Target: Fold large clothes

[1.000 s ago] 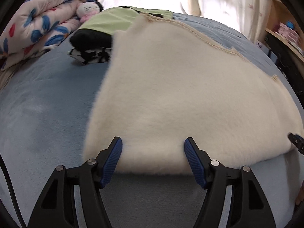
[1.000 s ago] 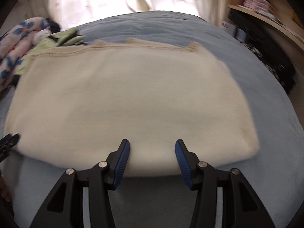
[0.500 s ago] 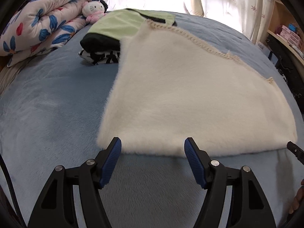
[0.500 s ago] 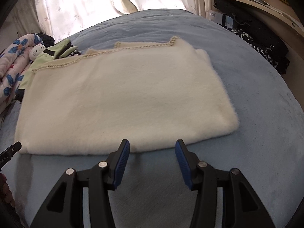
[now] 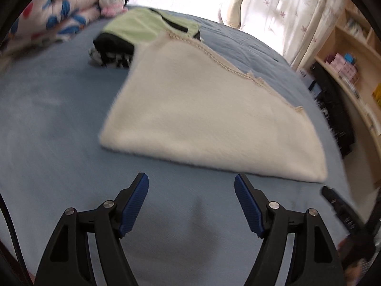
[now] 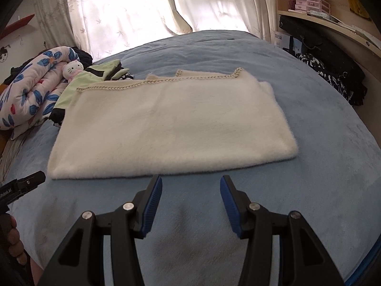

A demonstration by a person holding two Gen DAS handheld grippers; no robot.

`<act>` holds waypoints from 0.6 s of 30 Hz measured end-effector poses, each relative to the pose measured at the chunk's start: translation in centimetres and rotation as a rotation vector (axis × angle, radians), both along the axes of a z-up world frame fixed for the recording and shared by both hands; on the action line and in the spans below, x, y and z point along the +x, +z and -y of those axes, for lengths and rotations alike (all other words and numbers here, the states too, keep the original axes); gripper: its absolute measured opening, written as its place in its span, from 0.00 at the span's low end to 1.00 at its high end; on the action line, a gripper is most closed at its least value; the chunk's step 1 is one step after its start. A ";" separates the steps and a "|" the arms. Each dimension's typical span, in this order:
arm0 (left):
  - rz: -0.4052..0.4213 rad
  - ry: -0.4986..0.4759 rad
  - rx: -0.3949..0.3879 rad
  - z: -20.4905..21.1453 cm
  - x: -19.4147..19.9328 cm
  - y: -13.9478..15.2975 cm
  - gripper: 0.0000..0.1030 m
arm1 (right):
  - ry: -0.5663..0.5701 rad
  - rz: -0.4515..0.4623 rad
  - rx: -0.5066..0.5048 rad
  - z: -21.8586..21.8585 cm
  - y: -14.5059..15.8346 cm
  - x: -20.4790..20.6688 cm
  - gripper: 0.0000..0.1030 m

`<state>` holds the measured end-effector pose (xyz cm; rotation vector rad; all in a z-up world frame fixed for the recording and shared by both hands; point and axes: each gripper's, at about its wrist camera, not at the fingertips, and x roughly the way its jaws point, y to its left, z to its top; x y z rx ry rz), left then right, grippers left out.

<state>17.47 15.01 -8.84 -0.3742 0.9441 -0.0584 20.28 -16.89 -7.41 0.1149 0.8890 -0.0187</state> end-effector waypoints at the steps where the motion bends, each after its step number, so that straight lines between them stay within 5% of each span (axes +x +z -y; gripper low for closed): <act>1: -0.004 -0.002 -0.031 0.0 -0.1 -0.5 0.71 | 0.006 0.004 0.004 -0.2 -0.1 -0.2 0.49; 10: -0.005 0.092 -0.288 -2.8 0.5 -6.4 0.71 | 0.048 -0.023 0.024 -1.3 -2.0 0.4 0.49; 18: 0.059 0.158 -0.305 -4.2 4.6 -7.8 0.71 | 0.073 -0.048 0.041 -2.2 -3.6 2.2 0.49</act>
